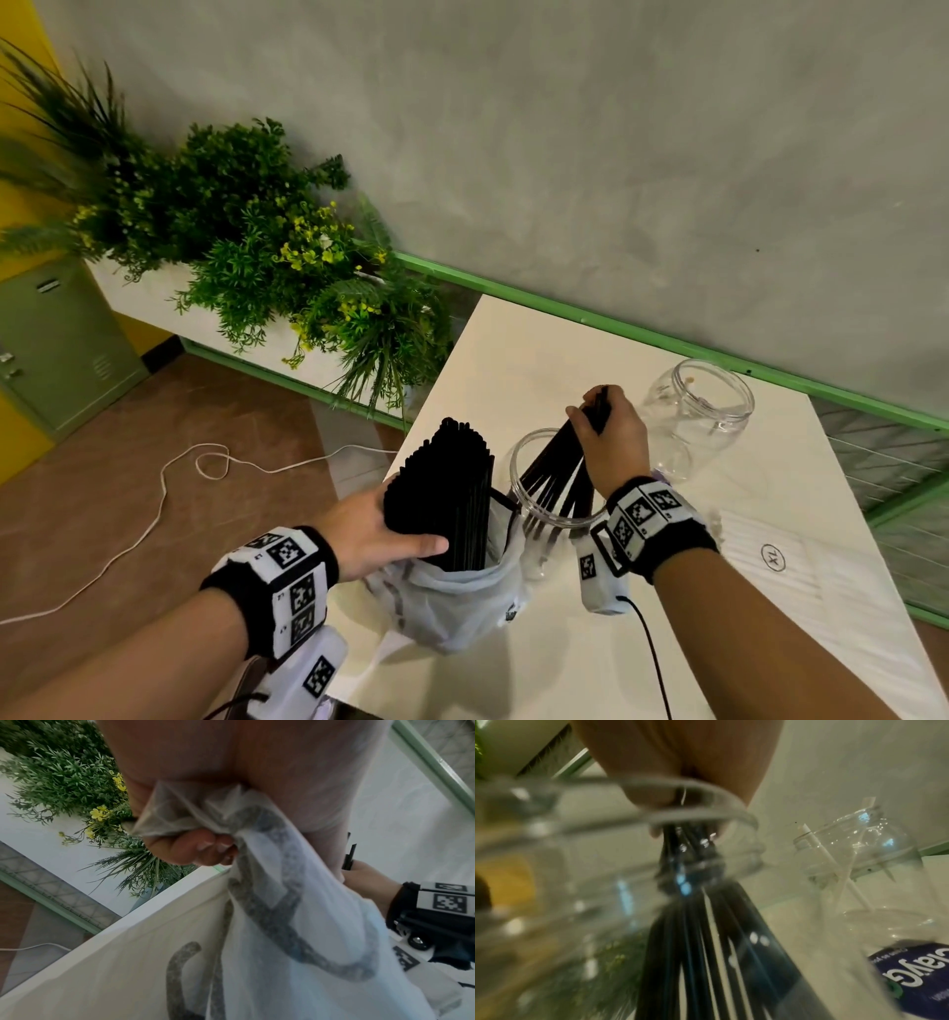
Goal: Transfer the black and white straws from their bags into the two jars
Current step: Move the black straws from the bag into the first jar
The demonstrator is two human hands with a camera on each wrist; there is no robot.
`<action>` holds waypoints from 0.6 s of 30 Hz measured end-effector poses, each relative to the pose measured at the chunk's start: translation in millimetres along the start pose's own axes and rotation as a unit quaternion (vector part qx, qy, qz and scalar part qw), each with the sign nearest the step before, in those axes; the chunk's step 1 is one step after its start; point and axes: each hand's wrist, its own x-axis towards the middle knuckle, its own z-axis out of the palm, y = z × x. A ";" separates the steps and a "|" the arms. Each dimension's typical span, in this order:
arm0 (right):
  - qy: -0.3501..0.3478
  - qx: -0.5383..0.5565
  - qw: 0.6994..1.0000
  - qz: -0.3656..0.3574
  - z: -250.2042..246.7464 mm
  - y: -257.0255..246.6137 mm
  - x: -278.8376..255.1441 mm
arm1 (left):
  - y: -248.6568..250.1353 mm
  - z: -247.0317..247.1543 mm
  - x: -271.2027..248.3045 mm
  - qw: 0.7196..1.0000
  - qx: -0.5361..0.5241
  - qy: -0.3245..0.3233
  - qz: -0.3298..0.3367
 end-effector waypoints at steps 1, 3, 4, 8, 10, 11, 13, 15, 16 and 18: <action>0.008 0.022 1.000 0.006 -1.4 0.8 0.2 | 0.0 -0.2 -0.1 1.000 -0.002 -0.001 0.001; 0.025 0.043 0.999 0.004 -3.7 4.3 -3.2 | -2.2 -0.2 0.9 1.000 -0.003 0.000 -0.004; 0.031 0.034 0.999 -0.004 -4.1 7.0 -5.8 | -3.3 -0.3 2.0 1.000 0.001 0.003 -0.008; 0.039 -0.014 0.997 -0.061 -3.9 13.9 -15.1 | -3.1 -1.0 1.7 1.000 -0.001 0.002 -0.005; 0.020 -0.039 0.996 -0.081 -4.0 17.9 -16.6 | -2.9 -0.9 1.0 1.000 -0.007 -0.001 -0.006; 0.008 -0.059 0.994 -0.092 -4.0 21.2 -17.0 | -3.5 -0.9 1.0 1.000 -0.008 -0.001 -0.007; 0.001 -0.110 0.986 -0.122 -5.6 25.3 -19.4 | -5.9 -0.3 1.7 1.000 -0.001 0.000 -0.009; 0.010 -0.124 0.984 -0.128 -8.4 25.0 -22.2 | -6.6 -0.3 1.6 1.000 0.009 0.002 -0.009; 0.009 -0.112 0.986 -0.121 -10.3 21.6 -24.2 | -6.0 -0.4 1.2 1.000 0.009 0.003 -0.008; -0.011 -0.089 0.988 -0.124 -11.3 16.3 -26.4 | -4.6 -0.7 0.1 1.000 0.005 0.003 -0.008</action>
